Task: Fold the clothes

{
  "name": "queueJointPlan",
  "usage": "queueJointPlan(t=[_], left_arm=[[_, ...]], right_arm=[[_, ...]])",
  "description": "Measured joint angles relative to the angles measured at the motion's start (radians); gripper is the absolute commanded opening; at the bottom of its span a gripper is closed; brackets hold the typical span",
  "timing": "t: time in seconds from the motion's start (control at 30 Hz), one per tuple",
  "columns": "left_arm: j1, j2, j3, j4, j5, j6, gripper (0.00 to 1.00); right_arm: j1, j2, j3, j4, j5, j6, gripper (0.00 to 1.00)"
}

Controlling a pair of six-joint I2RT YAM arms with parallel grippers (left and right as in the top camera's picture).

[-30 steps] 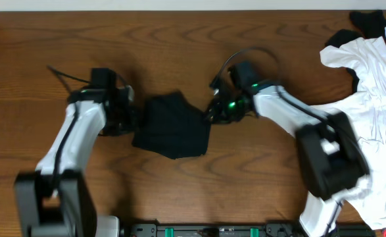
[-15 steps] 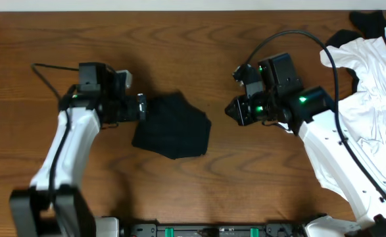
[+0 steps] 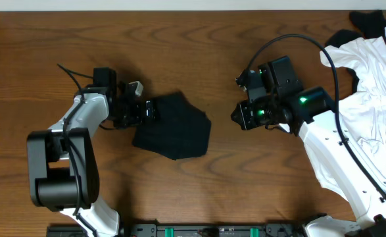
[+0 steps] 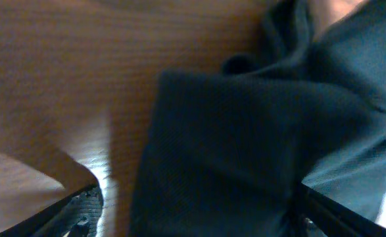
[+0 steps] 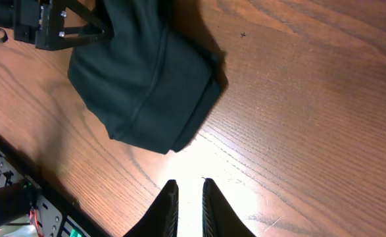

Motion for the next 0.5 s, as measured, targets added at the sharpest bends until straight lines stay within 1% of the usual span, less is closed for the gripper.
queueJointPlan(t=[0.03,0.07,0.1,0.17,0.23,0.27,0.33,0.4,0.5], left_arm=[[0.003,0.002,0.001,0.003,0.012,0.005,0.8],[0.004,0.008,0.001,0.002,0.024,0.009,0.72],[0.005,0.018,0.002,-0.002,0.048,0.008,0.61],[0.004,0.027,0.002,-0.003,0.061,0.011,0.34],[0.004,0.037,0.002,-0.002,0.088,0.015,0.19],[0.005,0.036,0.003,0.001,0.098,0.021,0.14],[0.011,0.034,0.008,0.0,0.106,0.025,0.11],[0.024,0.035,0.01,0.003,0.114,0.001,0.07],[0.055,0.039,0.014,0.025,0.12,-0.068,0.06]], right_arm=[[0.0,0.0,0.0,0.0,0.001,0.0,0.12],[0.0,0.0,0.0,0.0,0.003,0.0,0.12],[0.0,0.0,0.0,0.0,0.003,0.0,0.12],[0.0,0.0,0.0,-0.001,0.004,0.0,0.12],[0.0,0.0,0.0,-0.003,0.006,0.0,0.12],[0.0,0.0,0.0,-0.004,0.006,0.0,0.12],[0.0,0.0,0.0,-0.007,0.007,0.0,0.12],[0.0,0.0,0.0,-0.013,0.007,0.0,0.11],[0.0,0.0,0.0,-0.022,0.009,0.0,0.11]])
